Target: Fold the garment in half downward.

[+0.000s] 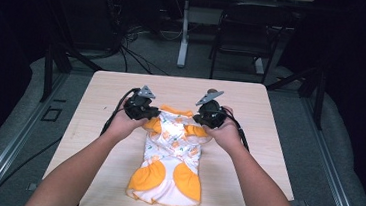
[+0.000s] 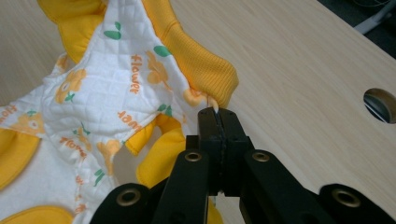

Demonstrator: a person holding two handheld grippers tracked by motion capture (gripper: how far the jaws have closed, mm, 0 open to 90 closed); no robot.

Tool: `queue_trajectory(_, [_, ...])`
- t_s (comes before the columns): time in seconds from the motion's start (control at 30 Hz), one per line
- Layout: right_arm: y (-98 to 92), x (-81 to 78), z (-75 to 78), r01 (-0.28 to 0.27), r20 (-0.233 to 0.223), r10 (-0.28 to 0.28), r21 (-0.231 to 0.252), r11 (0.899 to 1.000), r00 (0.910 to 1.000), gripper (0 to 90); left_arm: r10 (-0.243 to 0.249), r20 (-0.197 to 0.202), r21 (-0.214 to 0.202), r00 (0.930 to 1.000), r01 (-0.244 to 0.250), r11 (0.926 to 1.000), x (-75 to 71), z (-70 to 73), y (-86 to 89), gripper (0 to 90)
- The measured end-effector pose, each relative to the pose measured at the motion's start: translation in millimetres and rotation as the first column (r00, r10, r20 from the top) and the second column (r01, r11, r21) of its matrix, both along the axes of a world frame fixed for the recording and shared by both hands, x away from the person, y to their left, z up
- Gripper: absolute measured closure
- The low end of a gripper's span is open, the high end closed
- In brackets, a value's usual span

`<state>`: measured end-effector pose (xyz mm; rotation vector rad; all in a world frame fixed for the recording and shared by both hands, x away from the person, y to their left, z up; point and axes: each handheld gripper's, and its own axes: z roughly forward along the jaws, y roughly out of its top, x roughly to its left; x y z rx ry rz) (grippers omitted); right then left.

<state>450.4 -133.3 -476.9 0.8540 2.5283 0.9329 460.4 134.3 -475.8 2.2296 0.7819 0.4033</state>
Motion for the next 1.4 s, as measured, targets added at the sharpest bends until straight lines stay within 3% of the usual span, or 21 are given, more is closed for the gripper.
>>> queue_trajectory(0.4, [5.8,1.2,39.8,-0.006,0.09,0.011,-0.052,0.999,0.9959,89.8,0.001,0.059,-0.008,0.9983,0.0,1.0,1.3,30.5,3.1,82.4])
queue_trajectory(0.53, [9.0,-3.0,43.9,-0.023,0.119,0.031,-0.072,0.997,0.9924,89.8,-0.009,0.083,0.004,0.9965,0.009,1.0,-0.9,34.1,3.9,82.4])
queue_trajectory(0.73, [10.4,-9.1,29.7,-0.05,0.116,0.063,-0.114,0.992,0.9912,89.8,-0.045,0.08,0.038,0.9958,0.042,0.9984,-8.9,20.3,2.1,82.4])
queue_trajectory(0.9, [8.1,-13.1,20.4,-0.055,0.102,0.065,-0.103,0.993,0.9926,89.8,-0.056,0.087,0.042,0.9946,0.053,0.9977,-13.9,12.0,1.5,82.4])
queue_trajectory(1.4, [9.3,-31.3,13.1,-0.098,0.089,0.109,-0.12,0.988,0.99,89.7,-0.098,0.061,0.046,0.9933,0.095,0.9944,-29.6,1.4,5.5,82.3])
